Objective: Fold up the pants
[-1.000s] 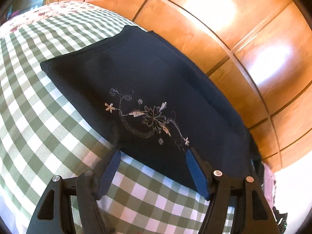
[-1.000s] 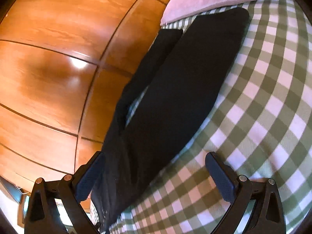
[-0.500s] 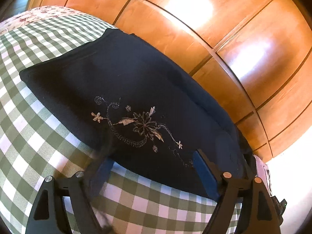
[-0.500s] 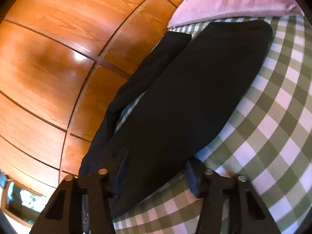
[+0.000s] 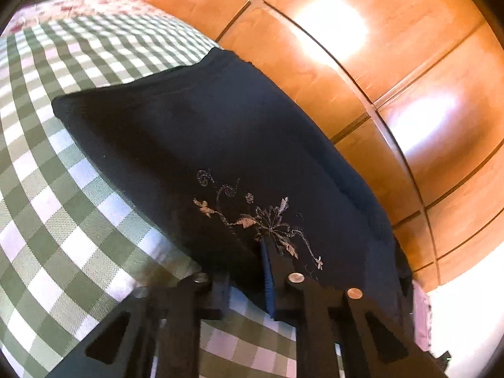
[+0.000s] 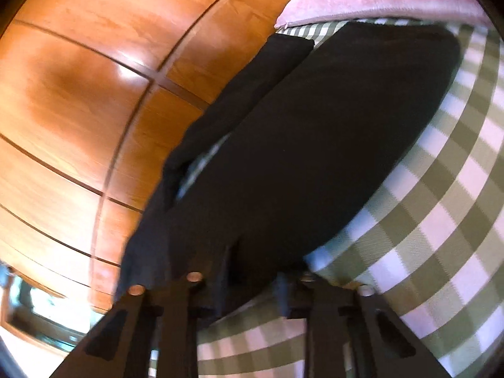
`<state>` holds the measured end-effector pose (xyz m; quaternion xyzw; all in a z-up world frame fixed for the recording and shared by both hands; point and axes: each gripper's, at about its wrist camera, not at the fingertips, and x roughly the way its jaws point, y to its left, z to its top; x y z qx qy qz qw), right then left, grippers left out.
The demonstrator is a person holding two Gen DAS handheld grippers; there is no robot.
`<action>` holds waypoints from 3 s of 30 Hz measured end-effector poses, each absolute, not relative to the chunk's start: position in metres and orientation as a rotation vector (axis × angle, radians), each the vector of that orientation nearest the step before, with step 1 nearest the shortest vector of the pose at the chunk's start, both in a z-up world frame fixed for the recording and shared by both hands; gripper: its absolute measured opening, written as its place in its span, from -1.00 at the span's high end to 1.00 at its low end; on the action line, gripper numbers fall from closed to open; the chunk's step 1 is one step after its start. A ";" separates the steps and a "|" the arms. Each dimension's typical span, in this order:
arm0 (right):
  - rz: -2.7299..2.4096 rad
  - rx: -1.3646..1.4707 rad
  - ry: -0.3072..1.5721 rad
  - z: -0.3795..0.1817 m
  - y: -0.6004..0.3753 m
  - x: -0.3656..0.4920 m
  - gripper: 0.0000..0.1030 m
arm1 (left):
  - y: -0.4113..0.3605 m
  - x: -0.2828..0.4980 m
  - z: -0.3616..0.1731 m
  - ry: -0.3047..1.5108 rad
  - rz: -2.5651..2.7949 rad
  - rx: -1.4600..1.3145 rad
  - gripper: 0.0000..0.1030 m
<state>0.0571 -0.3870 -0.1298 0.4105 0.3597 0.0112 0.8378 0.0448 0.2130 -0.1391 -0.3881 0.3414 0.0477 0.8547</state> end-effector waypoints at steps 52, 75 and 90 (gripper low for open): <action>-0.113 0.595 0.705 -0.066 -0.388 0.056 -0.30 | 0.176 0.055 -0.063 0.627 0.262 -0.504 0.03; -0.213 0.835 0.783 -0.120 -0.417 0.264 0.62 | 0.136 0.170 -0.116 0.732 0.007 -0.503 -0.28; -0.387 0.500 0.827 -0.102 -0.396 0.229 0.31 | 0.150 0.174 -0.118 0.730 -0.015 -0.545 -0.30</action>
